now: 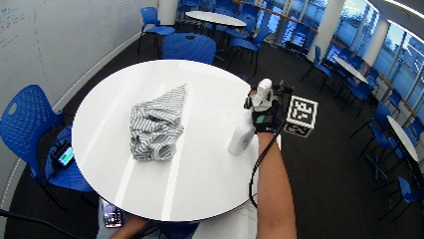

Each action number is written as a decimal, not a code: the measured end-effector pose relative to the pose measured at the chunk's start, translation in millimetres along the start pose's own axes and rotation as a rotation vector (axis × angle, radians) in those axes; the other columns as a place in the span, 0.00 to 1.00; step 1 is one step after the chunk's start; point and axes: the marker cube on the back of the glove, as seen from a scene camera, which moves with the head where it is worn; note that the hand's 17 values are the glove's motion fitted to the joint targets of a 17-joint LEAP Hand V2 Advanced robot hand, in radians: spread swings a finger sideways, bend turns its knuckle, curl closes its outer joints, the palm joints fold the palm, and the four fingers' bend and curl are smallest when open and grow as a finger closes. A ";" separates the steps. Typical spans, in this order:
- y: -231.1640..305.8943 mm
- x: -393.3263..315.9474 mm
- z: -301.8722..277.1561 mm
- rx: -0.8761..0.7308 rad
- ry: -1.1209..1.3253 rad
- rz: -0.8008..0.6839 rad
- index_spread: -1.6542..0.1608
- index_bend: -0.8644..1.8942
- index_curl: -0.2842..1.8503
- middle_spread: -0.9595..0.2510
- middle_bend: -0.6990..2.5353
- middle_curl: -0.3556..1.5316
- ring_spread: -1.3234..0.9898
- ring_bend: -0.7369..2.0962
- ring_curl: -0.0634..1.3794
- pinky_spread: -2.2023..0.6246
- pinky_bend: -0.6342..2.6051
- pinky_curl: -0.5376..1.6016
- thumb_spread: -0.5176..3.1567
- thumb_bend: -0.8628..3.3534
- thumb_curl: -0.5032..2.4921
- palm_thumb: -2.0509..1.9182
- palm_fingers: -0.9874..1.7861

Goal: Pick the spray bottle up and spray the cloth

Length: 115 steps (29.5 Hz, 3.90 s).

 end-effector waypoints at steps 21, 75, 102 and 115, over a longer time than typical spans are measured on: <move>2.2 54.7 -9.2 0.124 0.271 -0.013 0.76 0.45 0.40 0.62 0.44 0.49 0.47 0.54 0.38 0.67 0.33 0.43 0.26 0.20 0.42 0.75 0.86; 79.8 -14.2 92.5 -0.079 1.264 -1.197 0.76 0.45 0.43 0.63 0.44 0.49 0.47 0.54 0.38 0.67 0.33 0.43 0.26 0.20 0.45 0.75 0.86; 72.3 -74.1 96.0 0.049 0.534 -0.598 0.76 0.45 0.43 0.63 0.44 0.48 0.47 0.54 0.38 0.67 0.32 0.43 0.26 0.20 0.46 0.75 0.86; 65.5 -84.3 114.6 0.076 0.017 -0.277 0.76 0.44 0.43 0.63 0.44 0.48 0.47 0.54 0.38 0.67 0.33 0.43 0.27 0.20 0.46 0.75 0.86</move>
